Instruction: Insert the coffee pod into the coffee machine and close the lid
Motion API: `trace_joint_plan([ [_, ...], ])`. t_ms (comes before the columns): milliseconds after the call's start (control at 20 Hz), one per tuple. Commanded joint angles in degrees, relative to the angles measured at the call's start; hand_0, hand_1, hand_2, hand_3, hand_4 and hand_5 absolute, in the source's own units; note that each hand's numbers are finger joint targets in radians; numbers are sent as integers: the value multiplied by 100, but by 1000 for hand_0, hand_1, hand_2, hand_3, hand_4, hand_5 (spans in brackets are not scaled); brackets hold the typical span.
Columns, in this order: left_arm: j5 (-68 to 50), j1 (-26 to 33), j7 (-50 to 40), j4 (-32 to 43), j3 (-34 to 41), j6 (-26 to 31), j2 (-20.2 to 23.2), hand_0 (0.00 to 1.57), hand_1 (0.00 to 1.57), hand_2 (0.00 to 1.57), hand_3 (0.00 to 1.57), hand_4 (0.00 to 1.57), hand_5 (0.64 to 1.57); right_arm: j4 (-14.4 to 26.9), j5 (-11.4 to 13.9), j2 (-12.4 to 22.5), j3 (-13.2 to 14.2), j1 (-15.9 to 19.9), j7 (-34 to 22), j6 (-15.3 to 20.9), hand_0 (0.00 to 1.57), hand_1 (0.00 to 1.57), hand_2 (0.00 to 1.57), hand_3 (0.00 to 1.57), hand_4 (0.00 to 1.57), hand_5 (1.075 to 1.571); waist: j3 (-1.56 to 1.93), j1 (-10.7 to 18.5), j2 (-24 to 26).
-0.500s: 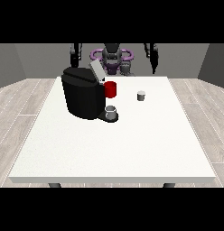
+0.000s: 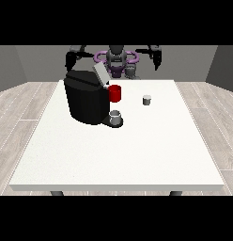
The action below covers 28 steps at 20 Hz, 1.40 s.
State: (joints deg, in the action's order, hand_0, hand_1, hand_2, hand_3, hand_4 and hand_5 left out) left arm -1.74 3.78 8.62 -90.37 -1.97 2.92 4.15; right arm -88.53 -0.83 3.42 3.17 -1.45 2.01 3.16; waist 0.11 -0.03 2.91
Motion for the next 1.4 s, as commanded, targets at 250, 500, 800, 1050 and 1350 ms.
trace_joint_plan([
  [250,751,-266,-475,-333,-78,0,563,0,0,0,0,0,1571,362,-105,-143,347,5,744,255,0,0,0,0,169,1571,-8,69,-52],
  [500,548,-1344,-555,710,710,163,1006,0,0,0,0,0,1571,102,-187,-192,164,457,581,147,0,0,0,0,168,1571,-12,-476,-674],
  [800,561,-1885,-876,1573,854,460,1229,0,0,0,0,0,1571,30,-22,-227,-221,481,391,258,0,0,0,0,283,1571,-13,-597,-738],
  [1050,753,-2393,-926,2284,919,438,1305,0,0,0,0,0,1571,171,-5,-214,-181,937,143,349,0,0,0,0,332,1571,-13,-611,-1019],
  [1350,1235,-2596,-405,3090,795,140,1211,0,0,0,0,0,1571,464,-25,-100,70,1277,228,440,0,0,0,0,372,1571,-13,-663,-1412],
])
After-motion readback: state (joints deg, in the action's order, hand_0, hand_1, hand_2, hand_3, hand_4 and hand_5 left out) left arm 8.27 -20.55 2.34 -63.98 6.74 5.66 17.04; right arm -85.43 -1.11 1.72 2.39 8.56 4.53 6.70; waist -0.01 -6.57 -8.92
